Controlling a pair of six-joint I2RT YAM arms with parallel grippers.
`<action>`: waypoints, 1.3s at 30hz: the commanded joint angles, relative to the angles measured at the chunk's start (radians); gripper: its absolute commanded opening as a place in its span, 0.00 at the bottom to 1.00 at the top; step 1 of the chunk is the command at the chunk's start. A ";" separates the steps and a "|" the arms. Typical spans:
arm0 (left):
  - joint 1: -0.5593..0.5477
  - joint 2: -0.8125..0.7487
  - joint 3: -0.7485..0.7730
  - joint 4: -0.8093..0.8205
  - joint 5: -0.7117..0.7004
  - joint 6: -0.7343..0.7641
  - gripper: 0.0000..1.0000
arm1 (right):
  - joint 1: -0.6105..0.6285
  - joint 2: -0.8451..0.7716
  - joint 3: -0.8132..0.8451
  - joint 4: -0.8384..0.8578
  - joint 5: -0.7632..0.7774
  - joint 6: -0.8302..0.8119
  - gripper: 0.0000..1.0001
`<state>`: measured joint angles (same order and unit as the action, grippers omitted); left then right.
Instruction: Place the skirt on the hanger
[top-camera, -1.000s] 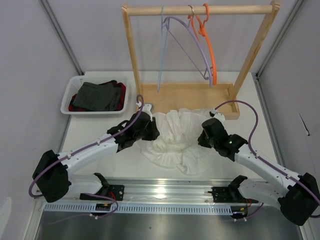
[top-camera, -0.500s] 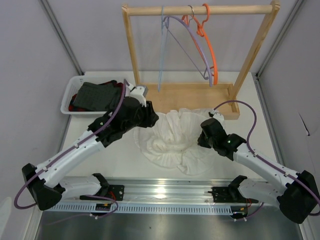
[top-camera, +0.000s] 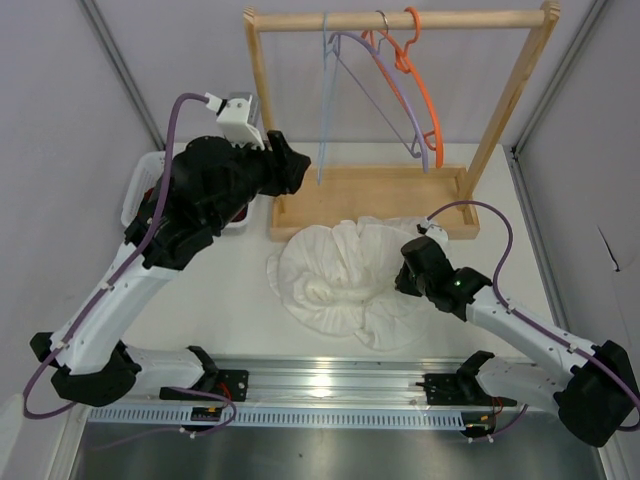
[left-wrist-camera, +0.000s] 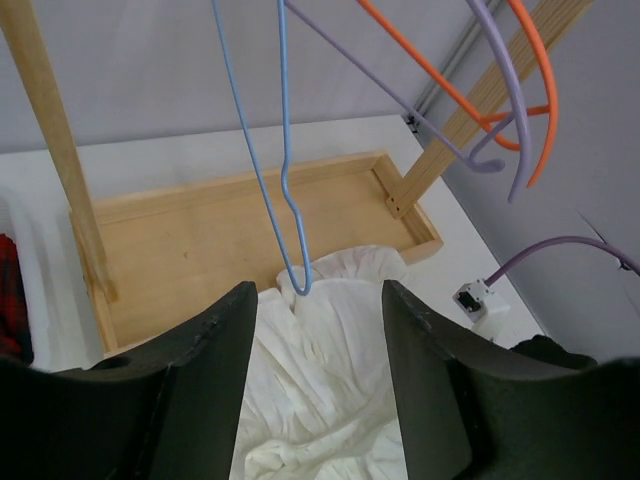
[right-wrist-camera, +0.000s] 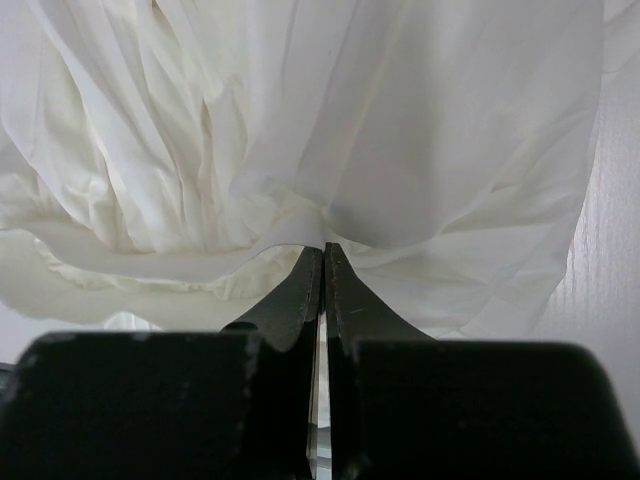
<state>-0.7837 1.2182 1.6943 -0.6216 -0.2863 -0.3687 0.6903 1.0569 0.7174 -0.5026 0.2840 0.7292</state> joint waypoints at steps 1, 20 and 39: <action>0.011 0.049 0.096 -0.015 -0.036 0.051 0.61 | 0.005 0.009 0.030 0.030 0.030 0.006 0.00; 0.027 0.198 0.243 0.039 -0.004 0.073 0.68 | 0.012 -0.138 0.282 -0.211 0.130 -0.057 0.78; 0.047 0.055 0.061 0.048 0.019 0.044 0.69 | -0.271 0.098 1.000 -0.117 -0.003 -0.441 0.75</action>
<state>-0.7433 1.3151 1.7851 -0.6064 -0.2840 -0.3145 0.5301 1.0611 1.6047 -0.6922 0.4023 0.4061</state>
